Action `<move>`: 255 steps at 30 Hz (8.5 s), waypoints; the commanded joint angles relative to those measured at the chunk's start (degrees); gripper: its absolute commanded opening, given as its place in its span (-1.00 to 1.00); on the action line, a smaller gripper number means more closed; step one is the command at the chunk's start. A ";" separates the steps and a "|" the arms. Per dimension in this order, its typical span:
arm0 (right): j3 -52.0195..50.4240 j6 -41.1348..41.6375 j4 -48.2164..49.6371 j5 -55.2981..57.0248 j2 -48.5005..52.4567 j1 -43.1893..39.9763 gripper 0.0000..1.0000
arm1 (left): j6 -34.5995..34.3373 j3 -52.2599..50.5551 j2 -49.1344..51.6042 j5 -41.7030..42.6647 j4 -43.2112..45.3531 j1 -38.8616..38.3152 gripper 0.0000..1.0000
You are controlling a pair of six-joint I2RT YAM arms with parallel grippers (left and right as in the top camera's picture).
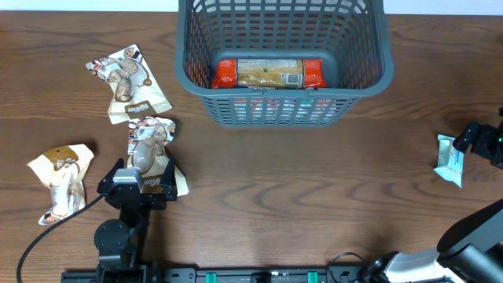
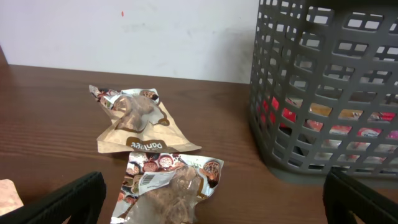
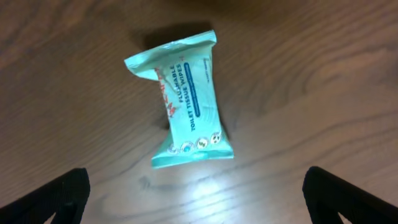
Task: Pack container
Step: 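Move right gripper to the green wipes packet and grasp it, then carry wipes packet with right gripper into basket and release, then grasp the nearest brown snack pouch with left gripper and lift, then carry pouch with left gripper into basket and release, then move left gripper to the lower-left snack pouch and grasp it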
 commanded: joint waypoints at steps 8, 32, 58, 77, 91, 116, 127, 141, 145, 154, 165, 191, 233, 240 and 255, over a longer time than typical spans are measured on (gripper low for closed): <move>-1.09 -3.67 4.11 0.24 8.83 0.02 0.99 | -0.04 -1.53 -0.35 1.03 -0.68 -0.28 0.97; -1.14 -3.58 11.04 -2.49 19.63 2.45 -0.48 | -0.07 -1.53 -0.35 1.03 0.37 -0.28 0.97; 39.82 1.81 6.82 -8.24 5.73 24.30 -0.98 | -0.09 -1.53 -0.35 1.09 0.35 -0.28 0.97; 47.43 -44.50 -14.60 -15.85 15.56 58.40 -0.98 | -0.02 -1.53 -0.35 1.18 0.09 -0.28 0.97; 48.11 -39.32 -15.50 -16.13 24.81 58.55 0.98 | -0.15 -1.44 -0.35 1.01 -0.04 -0.28 0.97; 49.57 -2.23 -14.60 -14.51 10.25 22.27 0.99 | -1.95 76.87 68.32 -12.35 -64.83 1.07 0.97; 28.87 -0.74 -7.28 -14.47 13.53 19.85 0.99 | -1.95 77.92 85.29 -12.31 -67.80 1.07 0.97; 20.94 -0.61 -3.13 -14.49 13.53 20.81 0.99 | 0.66 70.79 92.89 -8.83 -51.80 1.07 0.98; 20.94 -0.66 -3.08 -14.47 13.53 20.79 0.99 | 0.61 65.64 94.33 -8.00 -45.88 1.07 0.96; 20.94 -0.83 -3.17 -14.49 13.53 20.81 0.99 | 0.63 54.29 94.68 -8.02 -37.35 1.07 0.96; 20.94 -0.85 -3.98 -14.47 13.51 20.81 0.99 | 0.66 48.26 94.68 -8.04 -31.30 1.07 -0.41; 20.94 -1.92 -3.63 -14.21 13.51 20.79 0.99 | 0.72 102.86 86.18 -7.85 -54.10 -4.46 -0.89; 20.94 -2.38 -2.89 -13.84 13.51 20.74 0.98 | 36.41 115.32 107.65 -15.58 -38.40 -29.22 0.97; 20.94 -2.38 -2.97 -13.84 13.51 20.74 0.99 | 27.41 115.32 96.76 -23.56 -43.80 -24.59 0.97; 20.94 -2.36 -3.98 -13.86 13.51 20.79 0.99 | 5.11 108.24 86.12 -23.47 -75.54 4.85 0.97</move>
